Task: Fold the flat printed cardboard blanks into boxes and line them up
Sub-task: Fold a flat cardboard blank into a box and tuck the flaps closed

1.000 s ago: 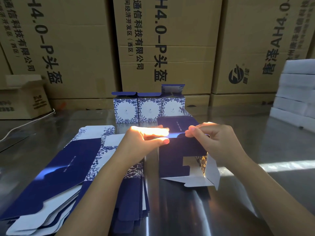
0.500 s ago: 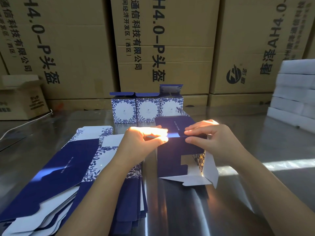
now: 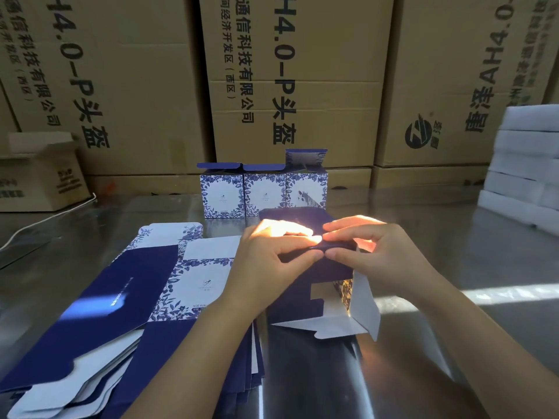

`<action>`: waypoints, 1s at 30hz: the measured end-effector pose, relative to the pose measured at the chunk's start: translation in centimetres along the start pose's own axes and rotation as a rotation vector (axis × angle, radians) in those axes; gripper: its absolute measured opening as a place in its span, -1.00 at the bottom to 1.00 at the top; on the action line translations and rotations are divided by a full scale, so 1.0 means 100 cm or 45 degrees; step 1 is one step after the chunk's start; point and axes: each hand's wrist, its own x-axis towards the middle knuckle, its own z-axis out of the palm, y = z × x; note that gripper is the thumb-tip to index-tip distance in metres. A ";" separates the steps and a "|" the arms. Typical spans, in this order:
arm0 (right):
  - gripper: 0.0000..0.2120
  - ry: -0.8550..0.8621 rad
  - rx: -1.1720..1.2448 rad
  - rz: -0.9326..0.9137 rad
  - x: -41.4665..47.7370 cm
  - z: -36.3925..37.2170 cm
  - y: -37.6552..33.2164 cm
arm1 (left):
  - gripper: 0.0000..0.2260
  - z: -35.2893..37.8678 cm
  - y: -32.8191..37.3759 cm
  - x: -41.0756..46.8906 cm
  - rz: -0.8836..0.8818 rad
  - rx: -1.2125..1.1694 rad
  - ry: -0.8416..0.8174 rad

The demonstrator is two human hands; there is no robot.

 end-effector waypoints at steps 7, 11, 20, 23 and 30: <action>-0.85 0.084 0.124 0.116 0.003 -0.004 0.006 | -0.93 0.004 -0.004 0.002 -0.031 -0.038 0.056; -0.85 0.092 0.075 0.059 0.002 -0.004 0.005 | -0.93 0.004 -0.006 0.003 -0.005 -0.015 0.038; -0.79 0.162 0.307 0.206 0.003 0.001 0.005 | -0.89 0.003 -0.007 0.003 -0.008 0.069 0.071; -0.66 0.134 0.442 0.576 0.005 -0.002 0.021 | -0.88 0.001 -0.009 0.002 -0.043 0.057 0.071; -0.84 -0.870 -0.557 0.659 -0.004 -0.003 0.032 | -0.76 -0.004 -0.014 0.003 -0.293 0.127 0.179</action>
